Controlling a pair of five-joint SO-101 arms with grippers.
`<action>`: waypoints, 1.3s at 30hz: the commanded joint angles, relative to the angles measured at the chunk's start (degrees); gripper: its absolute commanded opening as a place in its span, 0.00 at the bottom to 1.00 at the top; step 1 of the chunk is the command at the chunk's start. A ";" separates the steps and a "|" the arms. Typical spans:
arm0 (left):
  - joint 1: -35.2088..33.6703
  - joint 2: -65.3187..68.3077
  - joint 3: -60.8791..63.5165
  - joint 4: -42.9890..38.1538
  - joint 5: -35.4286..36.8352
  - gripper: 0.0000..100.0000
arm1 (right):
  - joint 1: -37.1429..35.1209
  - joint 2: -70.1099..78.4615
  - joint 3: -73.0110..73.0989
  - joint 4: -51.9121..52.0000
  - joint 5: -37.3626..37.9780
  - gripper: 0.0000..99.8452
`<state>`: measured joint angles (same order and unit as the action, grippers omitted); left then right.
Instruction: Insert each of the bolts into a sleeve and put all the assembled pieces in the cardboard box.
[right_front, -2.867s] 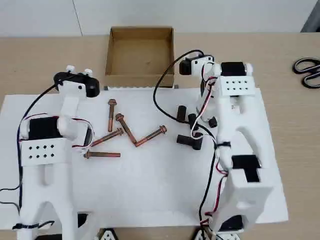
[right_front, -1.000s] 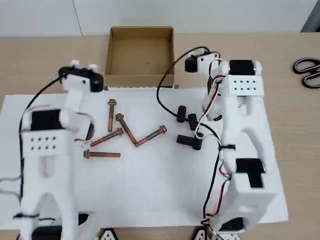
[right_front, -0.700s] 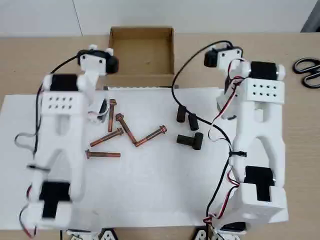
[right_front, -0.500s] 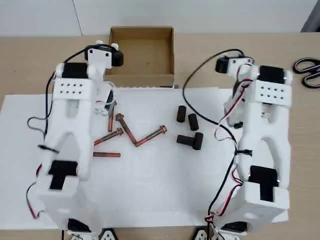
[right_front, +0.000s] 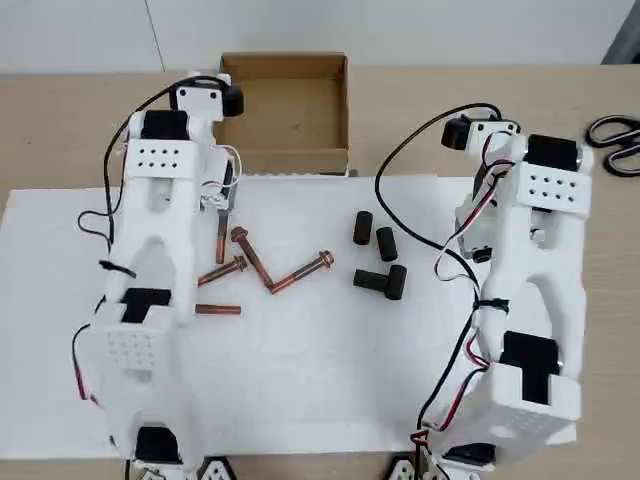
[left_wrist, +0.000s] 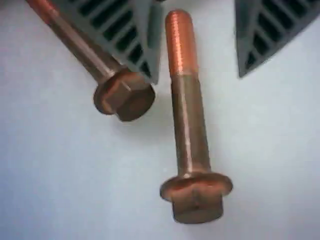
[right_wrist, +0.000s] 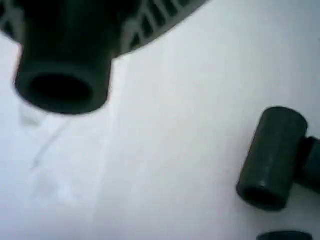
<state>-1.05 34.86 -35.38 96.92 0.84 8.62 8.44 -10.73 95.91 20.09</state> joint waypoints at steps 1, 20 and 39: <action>0.26 2.81 -4.88 0.26 0.35 0.10 | 0.22 -3.65 -0.35 -0.04 -0.62 0.00; 0.26 25.41 -24.40 0.26 0.18 0.10 | 0.22 -3.65 -0.35 -0.04 -0.35 0.00; 1.32 19.16 -29.85 3.69 0.00 0.00 | 0.04 -14.73 -0.44 0.40 -0.26 0.00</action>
<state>0.09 61.85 -65.27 100.18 1.27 8.62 1.58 -10.73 95.91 20.09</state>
